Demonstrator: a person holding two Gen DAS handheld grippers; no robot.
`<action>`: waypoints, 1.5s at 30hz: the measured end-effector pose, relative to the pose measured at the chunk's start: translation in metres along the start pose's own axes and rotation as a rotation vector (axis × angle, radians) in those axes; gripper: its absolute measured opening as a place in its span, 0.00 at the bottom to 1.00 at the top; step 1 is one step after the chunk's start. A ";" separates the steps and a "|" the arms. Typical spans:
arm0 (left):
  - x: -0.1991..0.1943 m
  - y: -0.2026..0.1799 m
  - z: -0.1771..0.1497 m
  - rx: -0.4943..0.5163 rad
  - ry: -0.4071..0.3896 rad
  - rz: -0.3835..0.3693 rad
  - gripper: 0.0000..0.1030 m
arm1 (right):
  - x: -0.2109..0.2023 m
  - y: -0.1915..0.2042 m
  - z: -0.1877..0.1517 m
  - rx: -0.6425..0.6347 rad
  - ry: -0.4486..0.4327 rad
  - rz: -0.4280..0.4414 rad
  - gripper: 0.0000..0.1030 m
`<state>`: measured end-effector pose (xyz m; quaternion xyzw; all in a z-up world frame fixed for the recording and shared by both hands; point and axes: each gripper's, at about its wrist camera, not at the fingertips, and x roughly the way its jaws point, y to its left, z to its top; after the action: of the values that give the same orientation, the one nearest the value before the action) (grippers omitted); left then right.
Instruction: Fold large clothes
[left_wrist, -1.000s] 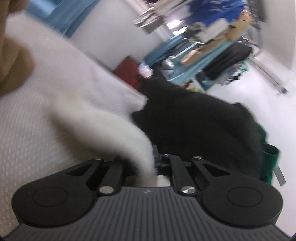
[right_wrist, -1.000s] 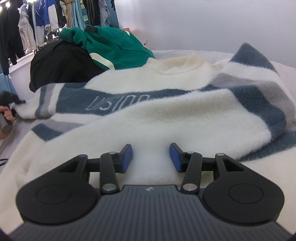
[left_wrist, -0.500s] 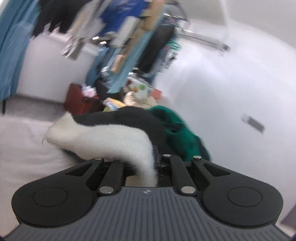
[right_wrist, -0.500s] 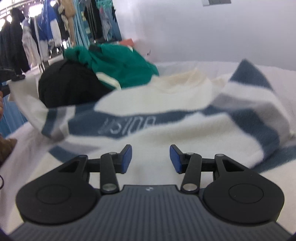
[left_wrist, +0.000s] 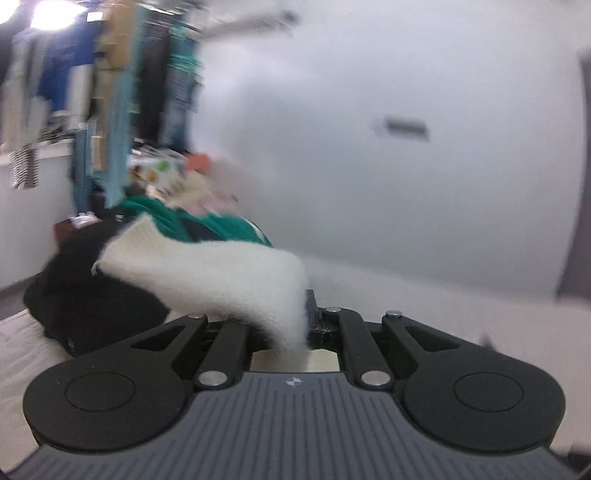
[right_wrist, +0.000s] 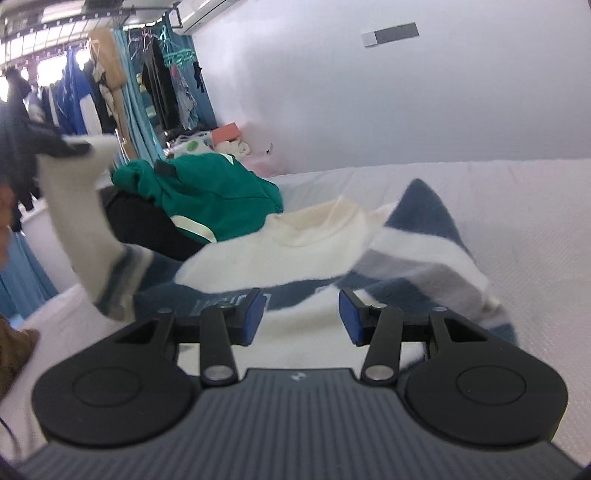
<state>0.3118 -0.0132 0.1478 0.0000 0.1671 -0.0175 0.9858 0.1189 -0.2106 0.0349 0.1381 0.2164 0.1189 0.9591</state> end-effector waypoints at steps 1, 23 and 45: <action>0.002 -0.017 -0.008 0.040 0.023 -0.010 0.10 | -0.005 -0.005 0.001 0.010 -0.006 0.004 0.47; 0.032 -0.163 -0.200 0.107 0.291 -0.209 0.49 | -0.032 -0.091 0.001 0.290 -0.055 0.020 0.48; -0.060 -0.062 -0.192 -0.075 0.362 -0.376 0.83 | -0.008 -0.045 -0.012 0.162 0.042 0.087 0.48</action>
<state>0.1896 -0.0717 -0.0131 -0.0646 0.3383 -0.1938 0.9186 0.1139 -0.2527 0.0134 0.2221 0.2393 0.1456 0.9339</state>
